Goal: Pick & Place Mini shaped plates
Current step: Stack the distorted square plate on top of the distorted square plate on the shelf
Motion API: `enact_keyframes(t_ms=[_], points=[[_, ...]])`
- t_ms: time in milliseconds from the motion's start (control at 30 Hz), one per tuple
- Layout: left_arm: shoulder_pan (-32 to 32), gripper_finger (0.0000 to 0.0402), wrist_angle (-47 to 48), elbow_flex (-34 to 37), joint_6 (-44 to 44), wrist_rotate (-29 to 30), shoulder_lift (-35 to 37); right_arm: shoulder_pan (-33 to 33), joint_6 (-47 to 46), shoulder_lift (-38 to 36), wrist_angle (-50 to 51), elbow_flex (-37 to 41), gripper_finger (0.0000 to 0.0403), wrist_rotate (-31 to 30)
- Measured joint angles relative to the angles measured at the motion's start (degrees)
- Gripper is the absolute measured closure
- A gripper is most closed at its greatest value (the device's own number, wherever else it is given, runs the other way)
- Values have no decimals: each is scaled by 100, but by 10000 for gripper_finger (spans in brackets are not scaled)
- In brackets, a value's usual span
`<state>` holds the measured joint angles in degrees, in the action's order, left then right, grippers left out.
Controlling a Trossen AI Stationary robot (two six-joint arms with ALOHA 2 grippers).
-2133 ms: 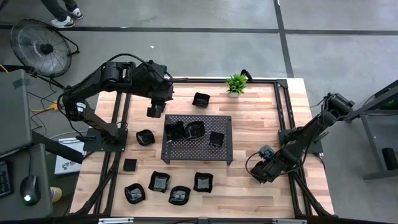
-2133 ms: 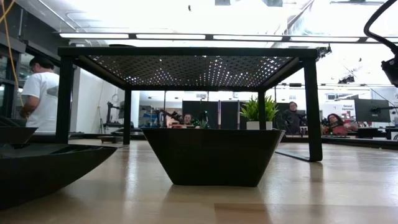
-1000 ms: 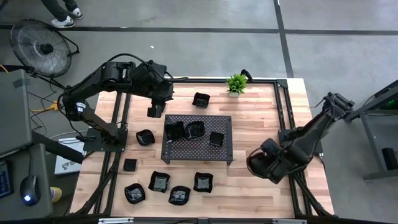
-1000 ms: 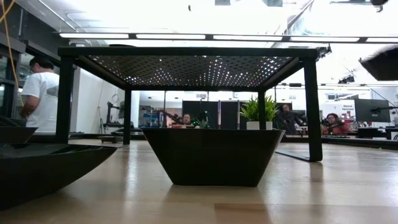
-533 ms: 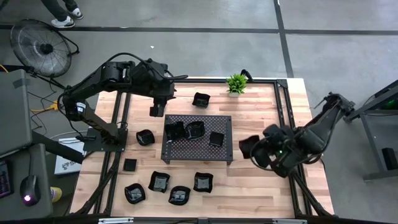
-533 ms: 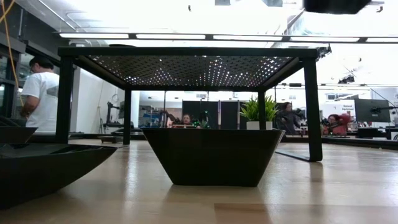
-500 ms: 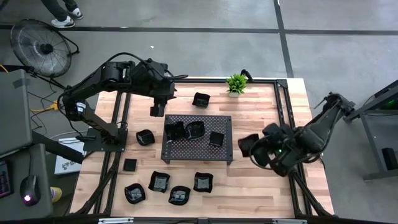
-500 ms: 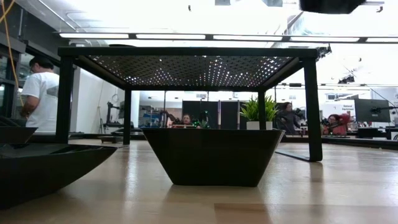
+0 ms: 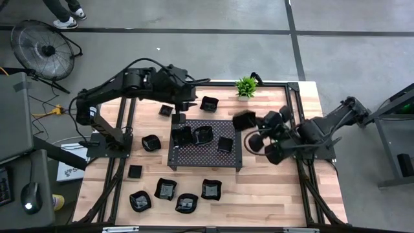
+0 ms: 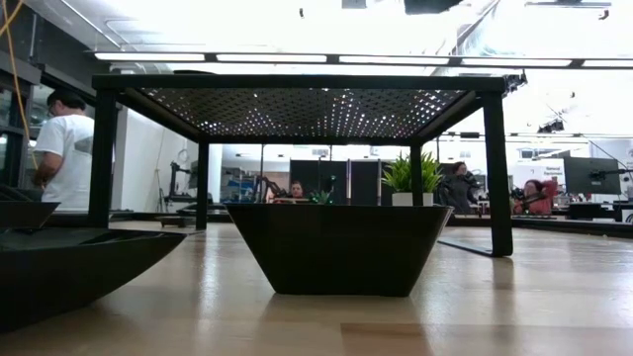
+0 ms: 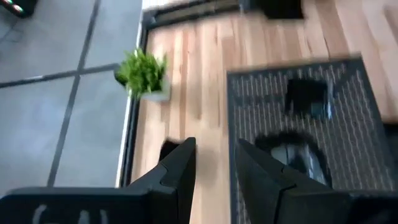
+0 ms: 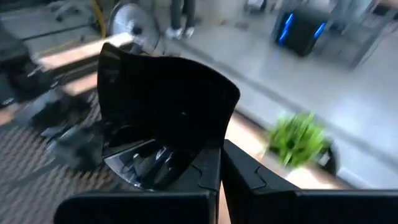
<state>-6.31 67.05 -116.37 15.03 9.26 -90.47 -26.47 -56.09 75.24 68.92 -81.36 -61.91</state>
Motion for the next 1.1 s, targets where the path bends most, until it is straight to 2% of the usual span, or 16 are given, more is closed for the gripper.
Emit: enact_keyframes(t_ms=[233, 300, 500, 600, 833, 1100], points=[[-4, 293, -883, 1, -476, -183, -249, 613, 1456, 0, -804, 0, 402, -791], [-4, 293, -1408, -25, -526, -276, -336, 768, 1691, 0, -935, 0, 401, -950], [-4, 293, -1932, 1, -741, -351, -519, 1080, 2112, 0, -1326, 0, 401, -1398], [-4, 293, -2379, -9, -852, -204, -681, 1178, 2314, 0, -1524, 0, 400, -1624], [-4, 293, -3295, -5, -1056, -57, -994, 1382, 2979, 2, -1932, 0, 400, -1711], [-4, 293, -3505, -7, -1233, 656, -1175, 1450, 3262, 2, -2082, 0, 401, -1751]])
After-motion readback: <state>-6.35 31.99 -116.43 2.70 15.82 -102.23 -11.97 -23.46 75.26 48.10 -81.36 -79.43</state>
